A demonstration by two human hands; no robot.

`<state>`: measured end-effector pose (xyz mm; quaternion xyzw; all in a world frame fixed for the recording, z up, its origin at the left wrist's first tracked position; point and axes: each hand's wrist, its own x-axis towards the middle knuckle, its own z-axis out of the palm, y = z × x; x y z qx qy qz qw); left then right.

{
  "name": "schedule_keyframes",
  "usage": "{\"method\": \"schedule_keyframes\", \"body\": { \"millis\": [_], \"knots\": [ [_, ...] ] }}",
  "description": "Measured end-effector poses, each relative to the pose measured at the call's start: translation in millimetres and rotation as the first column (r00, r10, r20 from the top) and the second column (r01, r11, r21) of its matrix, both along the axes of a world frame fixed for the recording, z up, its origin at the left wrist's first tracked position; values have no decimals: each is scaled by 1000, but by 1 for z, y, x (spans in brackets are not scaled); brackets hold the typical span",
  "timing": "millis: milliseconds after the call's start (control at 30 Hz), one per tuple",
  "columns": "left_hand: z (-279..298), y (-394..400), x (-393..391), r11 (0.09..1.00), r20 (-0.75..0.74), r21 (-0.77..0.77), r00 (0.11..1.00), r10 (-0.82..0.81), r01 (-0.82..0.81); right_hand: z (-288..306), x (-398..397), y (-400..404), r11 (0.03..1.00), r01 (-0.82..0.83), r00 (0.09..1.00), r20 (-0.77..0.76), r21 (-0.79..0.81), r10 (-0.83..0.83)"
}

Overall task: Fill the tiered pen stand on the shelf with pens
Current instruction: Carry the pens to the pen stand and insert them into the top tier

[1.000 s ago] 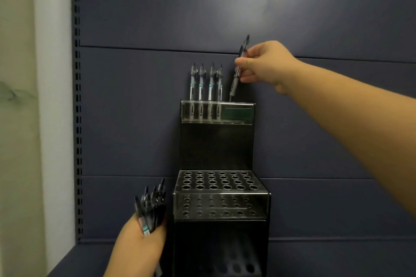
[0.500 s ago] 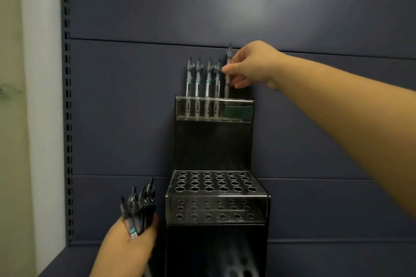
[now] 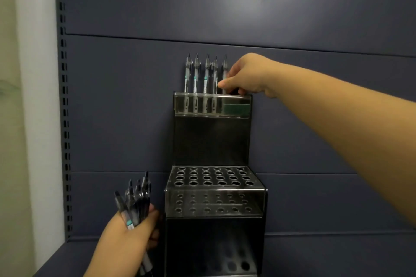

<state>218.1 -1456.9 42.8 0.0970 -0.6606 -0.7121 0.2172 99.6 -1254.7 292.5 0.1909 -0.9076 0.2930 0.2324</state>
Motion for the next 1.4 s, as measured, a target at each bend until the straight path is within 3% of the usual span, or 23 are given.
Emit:
{"method": "schedule_keyframes", "body": {
  "millis": [67, 133, 200, 267, 333, 400, 500, 600, 700, 800, 867, 1000, 1133, 1267, 1400],
  "knots": [
    [2, -2, 1, 997, -15, 60, 998, -55, 56, -4, 7, 2, 999, 49, 995, -85, 6, -49],
    [-3, -8, 0, 997, 7, 39, 998, -66, 66, -10, 20, 2, 995, 99, 956, -277, -23, -101],
    [-10, -17, -1, 994, 26, -106, 999, -21, 24, -23, 45, -1, 997, 54, 893, -444, -54, -72],
    [-8, -20, 1, 975, 9, -220, 999, 42, -39, -46, 77, -9, 999, -28, 863, -505, -16, 16],
    [-5, -22, 3, 951, -43, -291, 994, 98, -106, -73, 110, -23, 990, -101, 878, -459, 94, 133],
    [-2, -21, 7, 933, -78, -329, 989, 129, -148, -98, 136, -40, 962, -147, 924, -316, 228, 216],
    [5, -18, 15, 920, -162, -361, 982, 99, -153, -124, 155, -65, 908, -161, 950, -188, 388, 249],
    [9, -14, 22, 906, -211, -395, 975, 74, -154, -139, 159, -89, 875, -106, 938, -245, 472, 246],
    [11, -14, 22, 815, -275, -544, 960, 50, -198, -147, 159, -106, 879, -56, 933, -289, 473, 215],
    [11, -18, 20, 728, -185, -652, 976, 118, -212, -153, 156, -113, 906, -53, 940, -286, 421, 188],
    [12, -19, 22, 762, -184, -600, 969, 166, -244, -153, 155, -113, 924, -74, 945, -270, 376, 186],
    [20, -17, 29, 858, -261, -465, 960, 103, -218, -145, 152, -104, 950, -131, 948, -244, 282, 203],
    [18, -20, 26, 886, -291, -410, 952, 95, -214, -125, 141, -87, 983, -181, 958, -226, 12, 179],
    [6, -19, 18, 910, -226, -372, 969, 102, -182, -84, 127, -54, 877, -278, 950, -245, -393, 191],
    [1, -20, 11, 943, -173, -290, 978, 117, -164, -62, 117, -19, 821, -338, 932, -284, -460, 225]
  ]
}}
